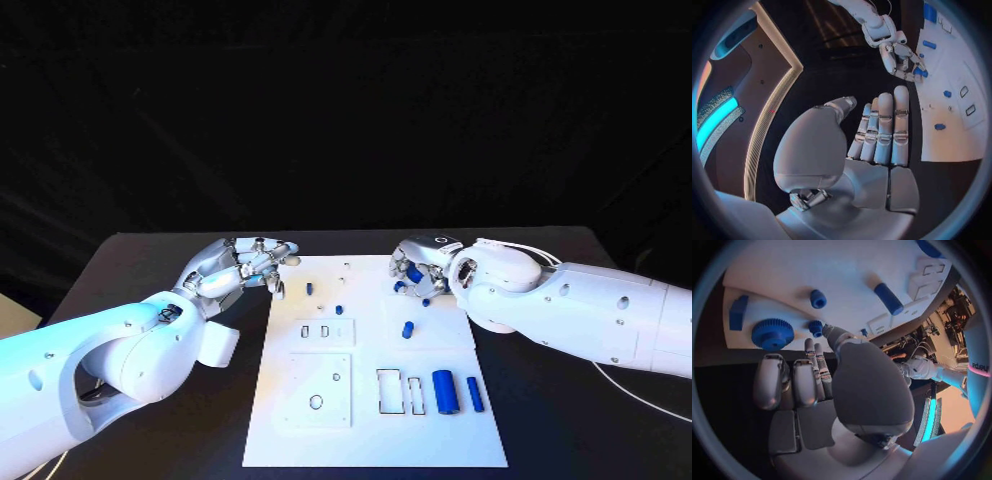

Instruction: Assemble the parts on the task board

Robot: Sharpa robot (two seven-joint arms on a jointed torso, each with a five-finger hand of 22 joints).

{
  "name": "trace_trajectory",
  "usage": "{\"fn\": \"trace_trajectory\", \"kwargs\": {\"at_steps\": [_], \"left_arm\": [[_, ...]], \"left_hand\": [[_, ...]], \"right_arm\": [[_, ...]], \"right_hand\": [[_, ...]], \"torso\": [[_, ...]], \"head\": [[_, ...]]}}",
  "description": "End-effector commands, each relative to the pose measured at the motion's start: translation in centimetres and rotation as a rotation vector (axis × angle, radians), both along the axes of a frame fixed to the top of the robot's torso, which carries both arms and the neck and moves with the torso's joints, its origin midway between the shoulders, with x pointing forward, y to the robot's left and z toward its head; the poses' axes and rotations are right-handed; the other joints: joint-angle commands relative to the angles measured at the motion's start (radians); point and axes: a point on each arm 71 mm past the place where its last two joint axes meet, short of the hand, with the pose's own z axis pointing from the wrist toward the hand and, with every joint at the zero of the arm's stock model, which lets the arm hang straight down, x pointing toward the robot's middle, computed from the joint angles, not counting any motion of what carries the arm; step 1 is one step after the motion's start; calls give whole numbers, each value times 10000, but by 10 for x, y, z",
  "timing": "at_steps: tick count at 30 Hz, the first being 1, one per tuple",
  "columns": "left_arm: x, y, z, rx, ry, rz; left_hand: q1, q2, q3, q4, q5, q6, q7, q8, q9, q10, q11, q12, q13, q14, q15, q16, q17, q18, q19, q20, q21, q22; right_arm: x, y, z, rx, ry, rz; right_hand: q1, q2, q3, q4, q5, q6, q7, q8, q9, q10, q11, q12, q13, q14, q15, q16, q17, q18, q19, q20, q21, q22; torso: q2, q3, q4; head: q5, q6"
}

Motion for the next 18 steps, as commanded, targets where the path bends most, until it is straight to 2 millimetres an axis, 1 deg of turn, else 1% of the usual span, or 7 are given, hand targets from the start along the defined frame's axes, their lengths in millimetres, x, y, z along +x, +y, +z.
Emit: {"fn": "trace_trajectory", "kwargs": {"at_steps": [1,10,14,17,18], "left_arm": [[0,-3,2,-59,-19,-323],[-1,-2,2,-95,0,-455],[-1,-2,2,-93,10,-471],[-1,-1,2,-88,21,-477],[0,-1,2,-82,27,-472]], "left_hand": [[29,-90,56,-2,-7,-38,4,19,8,-52,3,10,14,-67,9,50,-9,128,-59,-13,33,8],[72,-79,102,-38,-2,-55,12,11,22,-74,10,2,24,-78,14,55,-17,130,-103,-7,131,74],[83,-76,116,-49,0,-61,14,9,26,-83,12,-2,27,-85,15,53,-21,130,-120,-4,158,92],[83,-76,116,-49,0,-61,14,9,26,-83,12,-2,27,-85,15,53,-21,130,-120,-4,158,92],[89,-67,128,-53,1,-63,16,7,29,-88,14,-4,28,-91,17,51,-24,130,-131,-3,176,104]], "right_arm": [[0,1,-4,-296,242,74],[1,1,-9,-414,412,9],[1,1,-9,-447,394,-20],[1,1,-9,-402,350,5],[1,2,-9,-350,319,35]], "right_hand": [[93,2,89,27,71,116,-10,54,29,128,-28,76,25,456,34,87,56,-140,44,35,105,101],[85,29,226,93,79,218,-1,106,87,211,-48,136,48,459,19,141,79,-159,70,27,213,246],[84,44,287,115,89,257,1,126,110,237,-54,152,53,457,13,154,78,-164,76,23,244,288],[88,74,390,142,105,352,5,177,155,324,-69,198,70,458,1,189,100,-178,96,17,312,381],[69,125,508,181,86,494,-27,258,223,500,-109,289,113,466,-27,246,148,-204,144,0,432,544]], "torso": [[27,13,3],[59,28,33],[72,30,58],[73,29,33],[74,29,28]], "head": [[-4,-3],[2,-27],[-12,-37],[-5,-41],[3,-45]]}}
